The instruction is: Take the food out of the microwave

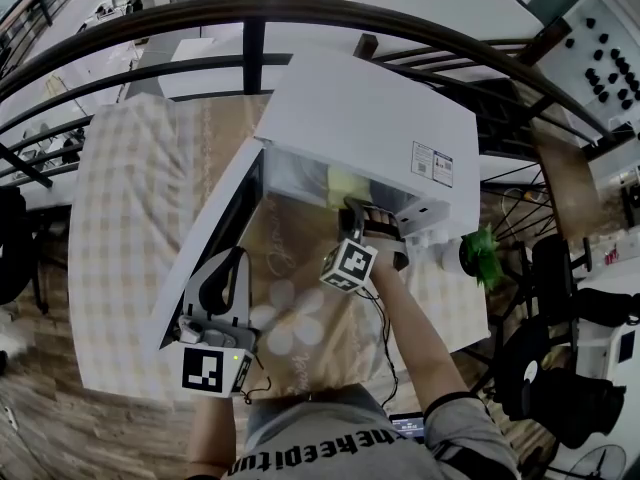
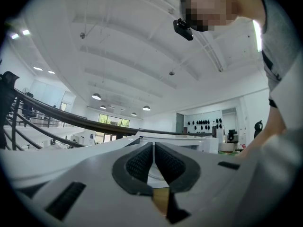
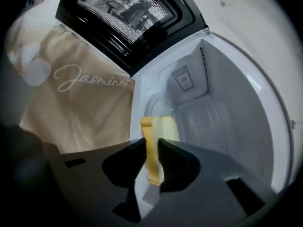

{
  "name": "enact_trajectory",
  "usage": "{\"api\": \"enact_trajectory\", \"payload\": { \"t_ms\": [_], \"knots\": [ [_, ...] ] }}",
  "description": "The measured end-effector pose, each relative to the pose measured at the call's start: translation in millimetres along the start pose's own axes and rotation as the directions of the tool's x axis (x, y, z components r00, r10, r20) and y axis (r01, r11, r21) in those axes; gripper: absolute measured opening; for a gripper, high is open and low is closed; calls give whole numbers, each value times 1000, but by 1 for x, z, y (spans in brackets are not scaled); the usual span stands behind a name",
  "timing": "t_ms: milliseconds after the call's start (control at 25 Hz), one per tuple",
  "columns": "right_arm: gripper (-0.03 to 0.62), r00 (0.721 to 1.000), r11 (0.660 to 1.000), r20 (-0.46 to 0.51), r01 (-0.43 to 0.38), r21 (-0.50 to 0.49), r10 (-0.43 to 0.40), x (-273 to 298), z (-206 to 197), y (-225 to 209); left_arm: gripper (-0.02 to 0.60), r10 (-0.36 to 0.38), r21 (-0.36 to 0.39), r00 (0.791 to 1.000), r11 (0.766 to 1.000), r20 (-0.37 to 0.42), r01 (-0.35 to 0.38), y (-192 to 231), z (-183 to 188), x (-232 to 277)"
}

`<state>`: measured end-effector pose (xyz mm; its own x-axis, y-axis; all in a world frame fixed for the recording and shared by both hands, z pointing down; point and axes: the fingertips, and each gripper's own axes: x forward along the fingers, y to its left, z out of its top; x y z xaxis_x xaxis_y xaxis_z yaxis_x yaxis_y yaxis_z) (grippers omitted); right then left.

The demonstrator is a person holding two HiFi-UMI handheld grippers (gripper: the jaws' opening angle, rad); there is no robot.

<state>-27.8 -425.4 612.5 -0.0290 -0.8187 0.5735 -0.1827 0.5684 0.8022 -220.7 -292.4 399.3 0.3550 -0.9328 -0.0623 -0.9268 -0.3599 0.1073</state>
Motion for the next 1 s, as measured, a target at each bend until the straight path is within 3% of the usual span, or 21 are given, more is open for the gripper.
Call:
{"api": "enact_trajectory", "payload": {
  "t_ms": [400, 760, 1000],
  "knots": [
    [72, 996, 999, 87, 20, 29, -22, -11, 17, -2, 15, 5, 9, 1000, 1000, 8, -5, 4, -1, 4],
    [71, 985, 984, 171, -20, 176, -11, -26, 37, -9, 15, 27, 7, 999, 1000, 21, -27, 11, -2, 12],
    [71, 967, 956, 255, -70, 286, -5, -92, 34, -23, 15, 50, 33, 998, 998, 43, -52, -23, 35, -16]
  ]
}}
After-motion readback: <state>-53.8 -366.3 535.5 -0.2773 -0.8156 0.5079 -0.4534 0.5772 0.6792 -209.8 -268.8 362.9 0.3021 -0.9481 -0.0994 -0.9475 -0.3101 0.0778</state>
